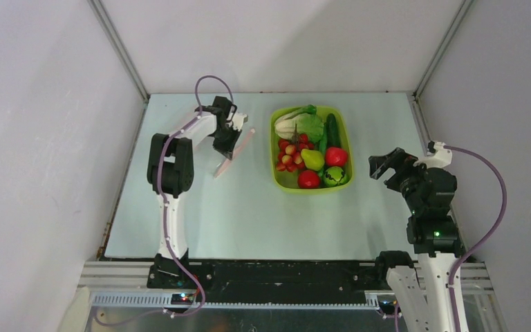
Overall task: Place the food in the zip-top bag and seal the zipper
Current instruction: Pick up the zipper food storage bag at the center of the board.
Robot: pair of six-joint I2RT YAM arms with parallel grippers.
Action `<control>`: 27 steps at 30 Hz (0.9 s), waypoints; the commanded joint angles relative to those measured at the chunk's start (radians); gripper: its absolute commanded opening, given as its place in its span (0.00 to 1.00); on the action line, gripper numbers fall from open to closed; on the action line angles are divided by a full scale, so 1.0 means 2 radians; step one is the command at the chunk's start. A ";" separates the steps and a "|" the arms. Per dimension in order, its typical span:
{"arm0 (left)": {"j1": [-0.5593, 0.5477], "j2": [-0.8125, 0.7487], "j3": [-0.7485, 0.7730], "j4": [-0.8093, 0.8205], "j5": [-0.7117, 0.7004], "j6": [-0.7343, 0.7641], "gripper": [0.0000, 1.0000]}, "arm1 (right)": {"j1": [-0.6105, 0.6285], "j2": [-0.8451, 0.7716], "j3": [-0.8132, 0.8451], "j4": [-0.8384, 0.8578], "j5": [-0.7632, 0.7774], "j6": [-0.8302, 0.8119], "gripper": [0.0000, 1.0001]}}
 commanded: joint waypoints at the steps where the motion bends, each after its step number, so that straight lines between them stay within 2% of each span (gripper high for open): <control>1: -0.001 0.017 0.018 -0.021 0.000 -0.008 0.01 | -0.001 -0.018 0.001 -0.002 0.008 -0.009 1.00; 5: 0.000 0.000 0.006 0.006 0.006 -0.029 0.00 | -0.001 -0.031 0.001 -0.010 0.015 -0.013 1.00; 8: 0.000 -0.052 -0.046 0.056 0.056 -0.067 0.00 | -0.001 -0.041 -0.002 -0.016 0.018 -0.011 1.00; 12: -0.004 -0.153 -0.144 0.177 0.100 -0.178 0.00 | -0.001 -0.044 -0.003 -0.027 -0.015 -0.006 1.00; 14: -0.011 -0.209 -0.191 0.218 0.081 -0.228 0.00 | 0.000 -0.035 -0.003 -0.026 -0.050 0.005 1.00; 15: -0.014 -0.243 -0.218 0.228 0.046 -0.251 0.00 | 0.003 -0.024 -0.004 -0.020 -0.078 0.019 1.00; 18: -0.017 -0.295 -0.258 0.238 0.018 -0.356 0.00 | 0.006 0.008 -0.013 0.005 -0.142 0.050 1.00; 21: -0.039 -0.367 -0.305 0.239 0.006 -0.387 0.00 | 0.054 0.063 -0.014 0.030 -0.187 0.070 1.00; 22: -0.057 -0.383 -0.312 0.229 -0.007 -0.391 0.00 | 0.069 0.071 -0.014 0.043 -0.179 0.075 1.00; 24: -0.086 -0.442 -0.340 0.208 -0.053 -0.398 0.00 | 0.128 0.101 -0.014 0.067 -0.139 0.081 1.00; 26: -0.111 -0.483 -0.361 0.196 -0.055 -0.402 0.00 | 0.223 0.120 -0.014 0.098 -0.086 0.088 1.00; 27: -0.119 -0.496 -0.368 0.191 -0.054 -0.406 0.00 | 0.244 0.126 -0.014 0.110 -0.068 0.095 1.00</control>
